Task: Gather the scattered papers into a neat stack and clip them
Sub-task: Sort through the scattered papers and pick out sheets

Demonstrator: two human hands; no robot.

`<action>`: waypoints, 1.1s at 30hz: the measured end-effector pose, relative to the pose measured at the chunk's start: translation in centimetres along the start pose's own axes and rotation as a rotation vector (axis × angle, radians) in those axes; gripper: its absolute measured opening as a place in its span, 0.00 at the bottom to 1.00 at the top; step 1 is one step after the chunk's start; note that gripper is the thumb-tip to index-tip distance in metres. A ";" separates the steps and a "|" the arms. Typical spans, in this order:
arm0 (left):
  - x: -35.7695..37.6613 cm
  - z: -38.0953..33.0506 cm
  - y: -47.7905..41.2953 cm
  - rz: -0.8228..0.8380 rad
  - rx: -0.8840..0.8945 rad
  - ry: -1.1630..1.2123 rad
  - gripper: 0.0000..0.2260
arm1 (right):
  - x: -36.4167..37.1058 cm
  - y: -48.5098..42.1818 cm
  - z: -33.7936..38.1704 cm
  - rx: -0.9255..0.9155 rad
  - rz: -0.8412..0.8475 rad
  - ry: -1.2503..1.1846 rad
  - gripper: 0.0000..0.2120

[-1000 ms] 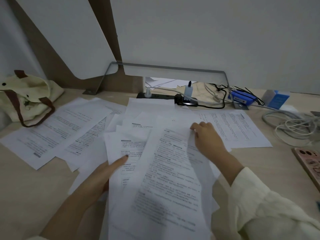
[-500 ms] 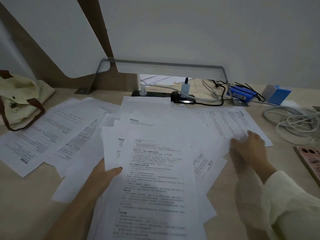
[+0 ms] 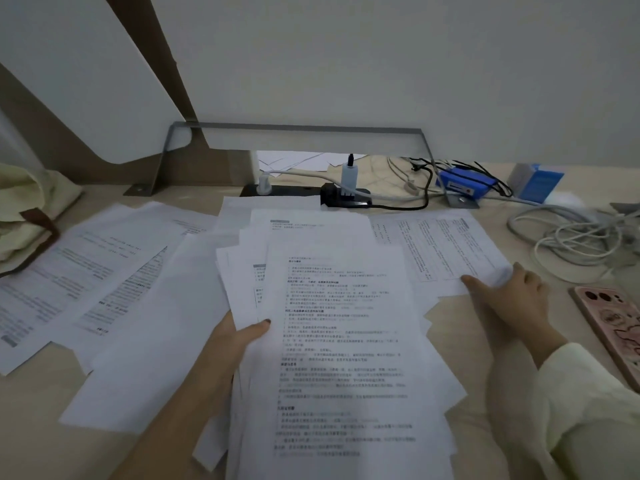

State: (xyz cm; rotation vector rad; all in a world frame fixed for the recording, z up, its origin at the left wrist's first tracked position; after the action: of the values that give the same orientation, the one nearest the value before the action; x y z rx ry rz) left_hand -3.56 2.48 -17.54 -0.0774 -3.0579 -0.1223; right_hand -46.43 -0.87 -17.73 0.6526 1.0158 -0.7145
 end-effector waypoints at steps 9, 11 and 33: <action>-0.1 1.6 -0.3 -0.054 -0.015 -0.113 0.21 | 0.3 -0.3 0.8 0.088 0.040 -0.301 0.29; -0.1 1.7 -0.3 -0.056 -0.010 -0.132 0.20 | 0.4 0.7 1.1 0.065 0.114 -0.500 0.18; 1.3 -0.8 2.1 -0.057 0.126 -0.091 0.16 | -17.3 17.2 7.2 -0.609 0.333 -1.242 0.10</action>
State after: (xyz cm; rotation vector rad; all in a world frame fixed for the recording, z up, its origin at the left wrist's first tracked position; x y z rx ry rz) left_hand -4.64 4.58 -16.43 0.0120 -3.1508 0.0731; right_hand -35.31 7.82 3.42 -0.2056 -0.0712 -0.3482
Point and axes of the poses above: each hand's wrist, its own y-axis away from the middle knuckle, its own x-axis out of the palm, z = x × y, the point moved 7 cm from there along -y, towards the middle knuckle, and after that the axes turned 15 degrees about x, right-handed, at the moved point
